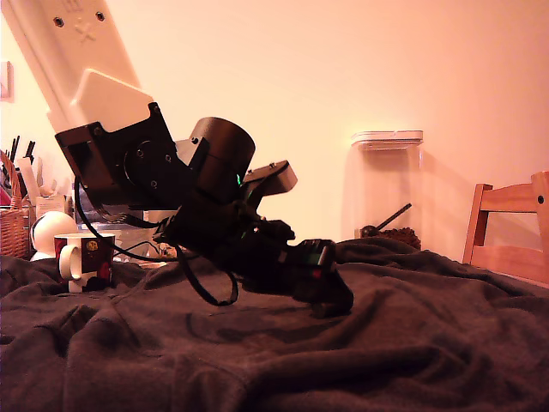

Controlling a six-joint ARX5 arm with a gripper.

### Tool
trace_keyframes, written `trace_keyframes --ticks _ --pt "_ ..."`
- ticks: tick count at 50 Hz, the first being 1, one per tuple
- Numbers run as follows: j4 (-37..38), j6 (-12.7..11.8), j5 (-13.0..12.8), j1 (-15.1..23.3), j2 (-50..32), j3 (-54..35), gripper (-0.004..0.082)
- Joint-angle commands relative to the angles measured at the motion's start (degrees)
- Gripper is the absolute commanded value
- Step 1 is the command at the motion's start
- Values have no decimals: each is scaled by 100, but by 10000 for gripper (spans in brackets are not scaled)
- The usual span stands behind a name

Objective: Pick up the coffee capsules from the table one by one and drop them inside the nearest coffee cup

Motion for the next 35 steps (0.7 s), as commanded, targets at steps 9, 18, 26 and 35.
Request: trace_keyframes --ticks 9,18,26,35 --pt "-114 26 7 4 15 87 493" --pt "-225 31 4 4 79 133 321" --pt "-232 122 -9 -20 83 133 181" --pt "-229 177 -9 -28 83 133 177"
